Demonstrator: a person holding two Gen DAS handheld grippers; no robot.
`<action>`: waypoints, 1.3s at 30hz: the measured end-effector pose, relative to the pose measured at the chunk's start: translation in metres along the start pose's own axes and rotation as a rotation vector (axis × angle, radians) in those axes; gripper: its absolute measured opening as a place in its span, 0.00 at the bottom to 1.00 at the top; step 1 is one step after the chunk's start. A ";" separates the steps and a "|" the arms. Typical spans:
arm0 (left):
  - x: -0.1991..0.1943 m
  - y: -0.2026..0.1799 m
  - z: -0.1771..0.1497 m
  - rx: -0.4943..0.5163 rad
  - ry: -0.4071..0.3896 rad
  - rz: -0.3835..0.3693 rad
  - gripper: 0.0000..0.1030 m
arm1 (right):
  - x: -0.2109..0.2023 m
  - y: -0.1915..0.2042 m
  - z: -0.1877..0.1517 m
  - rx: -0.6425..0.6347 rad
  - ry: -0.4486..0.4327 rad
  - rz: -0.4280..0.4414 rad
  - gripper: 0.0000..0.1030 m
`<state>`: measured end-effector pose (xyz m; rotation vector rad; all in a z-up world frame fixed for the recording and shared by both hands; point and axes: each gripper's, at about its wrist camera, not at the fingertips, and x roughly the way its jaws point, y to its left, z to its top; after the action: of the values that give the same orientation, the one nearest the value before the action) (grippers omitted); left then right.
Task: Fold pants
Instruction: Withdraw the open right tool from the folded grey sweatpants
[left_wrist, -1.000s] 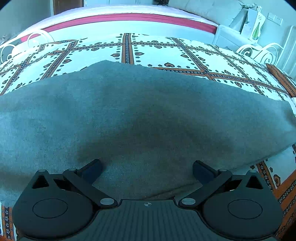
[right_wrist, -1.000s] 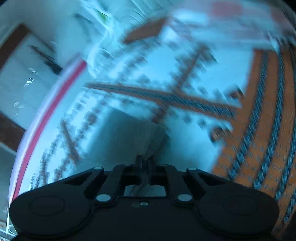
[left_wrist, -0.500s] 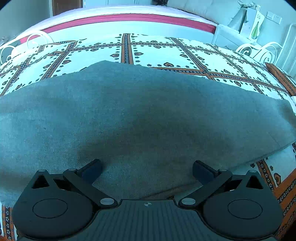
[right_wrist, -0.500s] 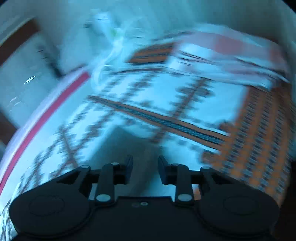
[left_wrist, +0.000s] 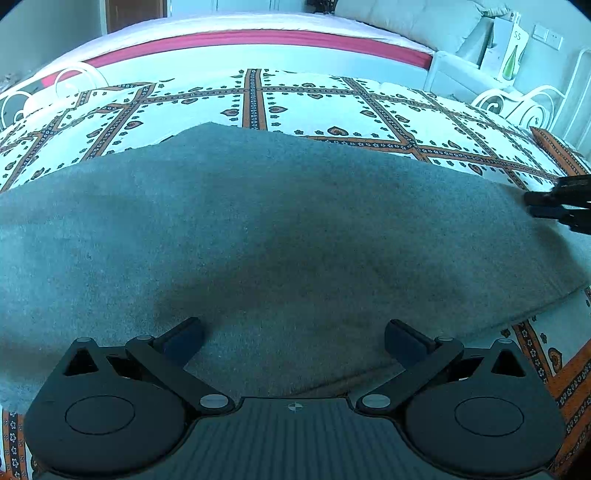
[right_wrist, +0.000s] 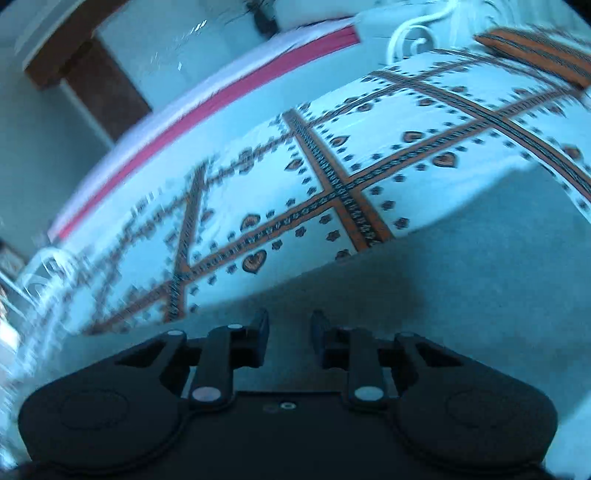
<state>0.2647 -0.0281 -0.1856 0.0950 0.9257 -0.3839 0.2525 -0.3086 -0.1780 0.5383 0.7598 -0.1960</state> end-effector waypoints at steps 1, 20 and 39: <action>0.000 0.000 0.000 -0.001 0.000 0.000 1.00 | 0.005 0.002 0.001 -0.019 -0.006 -0.040 0.08; -0.007 -0.016 0.009 -0.041 -0.003 0.042 1.00 | -0.071 -0.001 -0.048 -0.012 -0.059 0.017 0.46; -0.018 -0.083 0.013 0.005 -0.028 0.019 1.00 | -0.099 -0.033 -0.081 -0.033 -0.028 0.006 0.31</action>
<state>0.2345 -0.1031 -0.1567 0.1026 0.8960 -0.3691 0.1215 -0.2956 -0.1704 0.5050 0.7330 -0.1848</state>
